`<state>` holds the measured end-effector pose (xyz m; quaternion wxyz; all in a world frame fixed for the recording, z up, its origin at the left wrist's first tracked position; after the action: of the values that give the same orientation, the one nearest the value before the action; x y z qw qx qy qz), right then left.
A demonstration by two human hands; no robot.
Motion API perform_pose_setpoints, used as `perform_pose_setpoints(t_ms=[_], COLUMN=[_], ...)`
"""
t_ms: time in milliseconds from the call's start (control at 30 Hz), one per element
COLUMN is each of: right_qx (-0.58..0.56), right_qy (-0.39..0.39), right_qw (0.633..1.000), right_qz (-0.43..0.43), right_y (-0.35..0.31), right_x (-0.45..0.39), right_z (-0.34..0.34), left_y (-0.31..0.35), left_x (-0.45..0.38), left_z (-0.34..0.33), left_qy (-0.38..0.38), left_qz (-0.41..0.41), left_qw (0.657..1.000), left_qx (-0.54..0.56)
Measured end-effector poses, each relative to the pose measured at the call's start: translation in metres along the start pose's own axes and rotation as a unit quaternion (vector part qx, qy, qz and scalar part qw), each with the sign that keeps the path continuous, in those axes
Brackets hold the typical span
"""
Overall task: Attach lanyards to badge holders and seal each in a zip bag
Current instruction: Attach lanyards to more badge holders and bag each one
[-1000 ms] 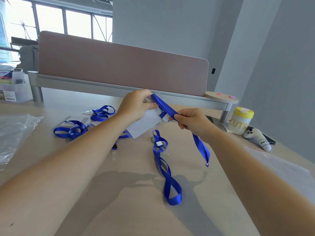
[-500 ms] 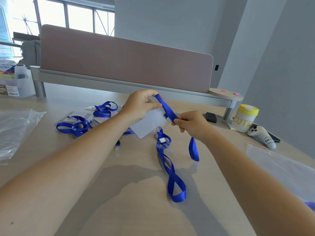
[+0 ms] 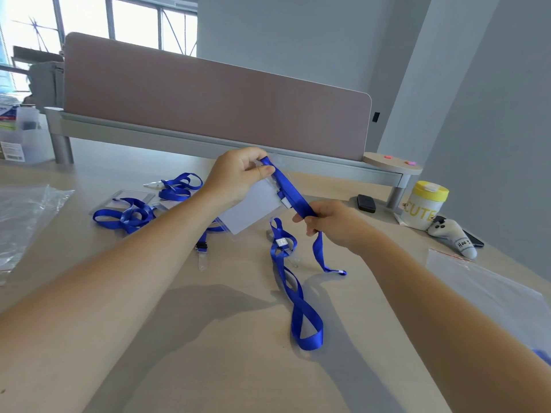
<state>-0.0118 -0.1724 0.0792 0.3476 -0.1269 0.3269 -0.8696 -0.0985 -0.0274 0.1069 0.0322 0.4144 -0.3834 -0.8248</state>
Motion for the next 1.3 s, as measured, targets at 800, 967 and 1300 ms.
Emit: perform_pose_setpoints(t_ms=[800,967,1300], right_qx=[0.029,-0.082,-0.158], right_qy=[-0.008,-0.005,0.042], right_qw=[0.999,0.996,0.984], right_qz=[0.036,0.033,0.074], right_y=[-0.022,-0.024,-0.031], right_x=[-0.009,-0.009,-0.003], right_z=[0.013,0.020,0.020], left_y=[0.004,0.011,0.003], left_x=[0.020,0.019,0.016], left_z=[-0.027,-0.032,-0.040], left_qy=[-0.214,-0.254,-0.247], left_qz=[-0.043,-0.079,-0.038], left_qw=[0.965,0.935,0.905], left_qx=[-0.145,-0.236,-0.345])
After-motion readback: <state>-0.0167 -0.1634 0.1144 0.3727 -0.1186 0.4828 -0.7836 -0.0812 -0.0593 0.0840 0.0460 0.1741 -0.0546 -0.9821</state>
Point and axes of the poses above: each hand's wrist, its own x-axis away from the middle knuckle, its own z-axis out of the back of the hand, y = z × x, the point moved 4 cm from there along -x, towards the middle knuckle, and after that the axes turned 8 degrees about -z, right-handed, at the moved point
